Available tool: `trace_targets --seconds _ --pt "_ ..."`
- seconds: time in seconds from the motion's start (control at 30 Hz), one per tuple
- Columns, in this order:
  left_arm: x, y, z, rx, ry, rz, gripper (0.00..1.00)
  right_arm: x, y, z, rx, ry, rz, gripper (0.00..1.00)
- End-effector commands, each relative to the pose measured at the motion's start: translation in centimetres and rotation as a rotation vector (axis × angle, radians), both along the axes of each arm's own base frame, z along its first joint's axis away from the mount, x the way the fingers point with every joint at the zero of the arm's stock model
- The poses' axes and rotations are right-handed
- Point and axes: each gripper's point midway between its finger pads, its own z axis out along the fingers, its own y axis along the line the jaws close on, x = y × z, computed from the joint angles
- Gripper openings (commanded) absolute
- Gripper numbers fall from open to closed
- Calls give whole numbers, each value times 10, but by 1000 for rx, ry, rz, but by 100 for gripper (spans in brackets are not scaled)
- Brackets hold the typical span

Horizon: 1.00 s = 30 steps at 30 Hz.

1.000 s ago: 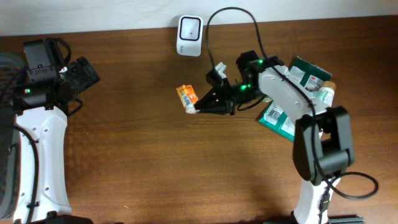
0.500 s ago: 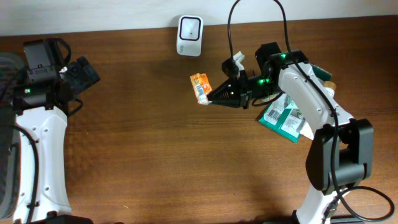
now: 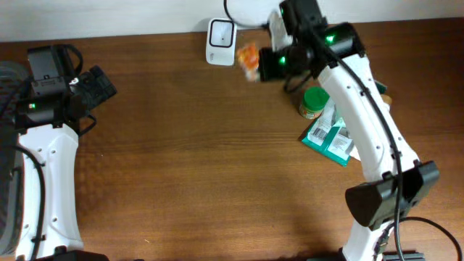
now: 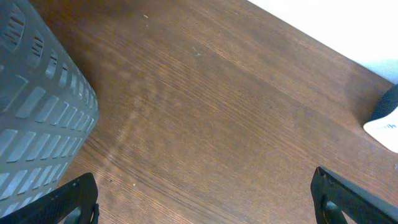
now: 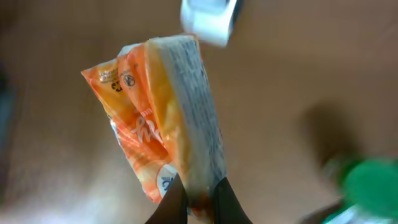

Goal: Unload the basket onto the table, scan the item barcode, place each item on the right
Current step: 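Lift the Kleenex pack and hold it to the scanner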

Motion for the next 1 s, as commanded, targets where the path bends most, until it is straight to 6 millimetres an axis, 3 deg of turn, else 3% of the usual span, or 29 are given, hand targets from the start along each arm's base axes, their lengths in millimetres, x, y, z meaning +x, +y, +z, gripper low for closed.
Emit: trace_targets --seconds 0.0,0.07,0.13,0.27,0.43,0.53,0.67,0.83,0.97 --pt "0 -1 12 8 -30 -9 99 51 -12 37 -277 -326 -128 4" --pt "0 -1 12 8 -30 -9 99 78 -1 59 -359 -503 -137 4" --pt "0 -1 12 8 -30 -9 99 103 21 63 -451 -634 -68 4" --pt "0 -1 12 8 -30 -9 99 154 55 14 -629 -754 68 4" --pt "0 -1 12 8 -30 -9 99 192 71 -55 -880 -811 259 4" --pt "0 -1 12 8 -30 -9 99 197 74 -73 -910 -813 285 4" --pt "0 -1 12 8 -30 -9 99 197 74 -81 -914 -796 298 4" --pt "0 -1 12 8 -30 -9 99 195 73 -117 -949 -728 369 4" --pt "0 -1 12 8 -30 -9 99 195 71 -121 -960 -717 364 4"
